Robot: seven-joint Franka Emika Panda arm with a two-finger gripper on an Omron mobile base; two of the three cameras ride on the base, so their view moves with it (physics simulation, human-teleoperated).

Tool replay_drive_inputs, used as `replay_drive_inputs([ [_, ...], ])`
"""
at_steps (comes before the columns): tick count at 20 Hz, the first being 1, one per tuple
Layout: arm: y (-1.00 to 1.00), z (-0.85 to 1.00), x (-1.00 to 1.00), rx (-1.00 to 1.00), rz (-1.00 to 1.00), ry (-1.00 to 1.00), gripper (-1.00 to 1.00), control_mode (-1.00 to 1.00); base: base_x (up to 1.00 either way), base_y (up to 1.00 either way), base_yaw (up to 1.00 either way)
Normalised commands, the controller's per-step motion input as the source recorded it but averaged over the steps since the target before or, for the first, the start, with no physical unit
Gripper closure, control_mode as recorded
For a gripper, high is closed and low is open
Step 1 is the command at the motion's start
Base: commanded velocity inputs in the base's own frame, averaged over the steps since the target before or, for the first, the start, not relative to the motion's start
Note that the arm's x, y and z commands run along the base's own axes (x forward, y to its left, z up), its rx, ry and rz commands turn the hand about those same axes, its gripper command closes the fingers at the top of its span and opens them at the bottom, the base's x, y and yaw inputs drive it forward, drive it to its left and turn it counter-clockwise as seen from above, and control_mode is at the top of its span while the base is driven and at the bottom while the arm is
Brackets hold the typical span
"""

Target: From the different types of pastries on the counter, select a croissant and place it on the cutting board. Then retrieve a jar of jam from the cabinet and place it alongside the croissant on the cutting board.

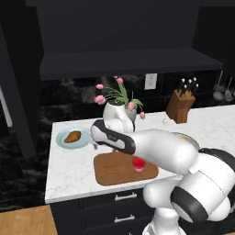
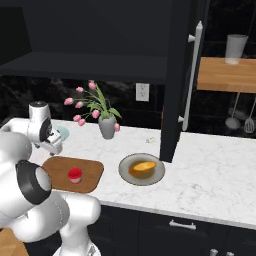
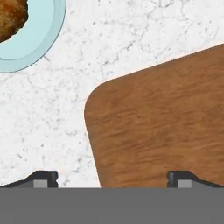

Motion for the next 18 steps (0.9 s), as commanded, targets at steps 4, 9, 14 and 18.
replay_drive_inputs([
  [4, 0.37, 0.07, 0.46, 0.0, -0.05, 0.0, -1.0, -1.0, 0.0, 0.0, 0.0],
  [9, 0.46, 0.35, 0.94, 0.0, -0.14, -0.01, -1.0, -1.0, 0.0, 0.0, 0.0],
  [14, 0.4, 0.04, 0.46, 0.0, -0.09, 0.0, -1.0, -1.0, 0.0, 0.0, 0.0],
  [18, 0.16, -0.01, 0.03, 0.02, -0.01, 0.0, -1.0, -1.0, 0.0, 0.0, 0.0],
])
